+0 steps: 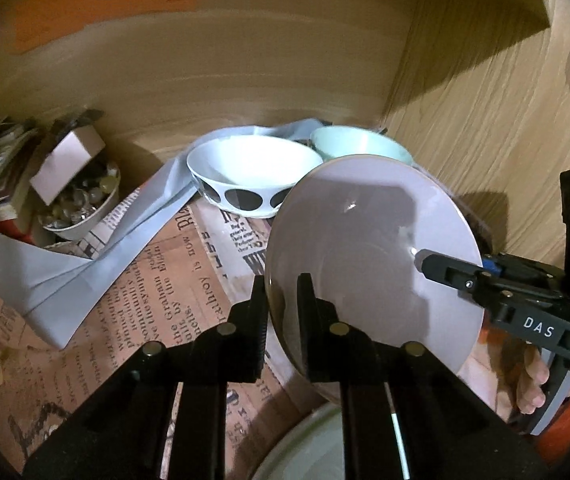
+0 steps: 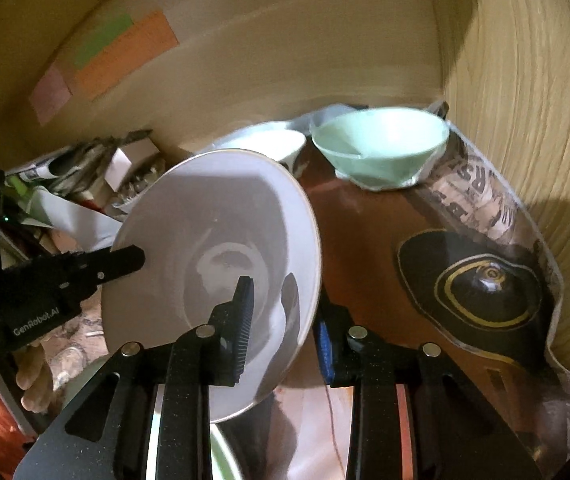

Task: Organize plates and bowls
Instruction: 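Close the left gripper on the beige bowl rim and lift it, then carry the beige bowl beside the plate stack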

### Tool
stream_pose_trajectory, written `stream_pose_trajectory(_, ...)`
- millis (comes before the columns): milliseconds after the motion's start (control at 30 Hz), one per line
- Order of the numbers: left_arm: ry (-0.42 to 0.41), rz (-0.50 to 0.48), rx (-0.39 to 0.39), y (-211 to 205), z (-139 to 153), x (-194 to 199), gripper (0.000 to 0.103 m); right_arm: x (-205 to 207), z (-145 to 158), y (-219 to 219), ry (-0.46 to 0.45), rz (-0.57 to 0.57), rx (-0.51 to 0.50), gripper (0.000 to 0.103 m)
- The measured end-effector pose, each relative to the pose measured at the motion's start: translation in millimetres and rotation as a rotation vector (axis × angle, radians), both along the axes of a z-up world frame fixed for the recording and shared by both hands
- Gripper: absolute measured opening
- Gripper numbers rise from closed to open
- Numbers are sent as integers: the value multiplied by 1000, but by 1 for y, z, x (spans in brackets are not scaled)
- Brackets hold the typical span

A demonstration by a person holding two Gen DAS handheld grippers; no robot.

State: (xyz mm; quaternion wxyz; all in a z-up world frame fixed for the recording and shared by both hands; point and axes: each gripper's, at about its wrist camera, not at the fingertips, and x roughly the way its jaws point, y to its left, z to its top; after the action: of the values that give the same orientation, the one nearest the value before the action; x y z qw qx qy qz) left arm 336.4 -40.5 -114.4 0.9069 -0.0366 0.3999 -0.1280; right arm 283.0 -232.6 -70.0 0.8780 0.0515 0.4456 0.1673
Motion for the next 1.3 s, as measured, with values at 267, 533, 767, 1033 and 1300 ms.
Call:
stream_pose_trajectory(267, -79, 25, -50, 14, 28, -35, 13, -19, 21, 11, -68, 35, 24, 26)
stream_pose_trajectory(533, -176, 69, -29, 28, 49, -80, 13, -43, 35, 31, -112, 87, 38, 26)
stream_pose_trajectory(767, -208, 109, -47, 52, 56, -118, 13, -64, 45, 51, -151, 145, 54, 26)
stream_pose_trajectory(1033, -212, 165, -47, 84, 53, -160, 13, -81, 45, 87, -154, 233, 56, 26)
stream_pose_trajectory(1300, -191, 251, -55, 124, 42, -193, 13, -96, 29, 133, -106, 335, 37, 25)
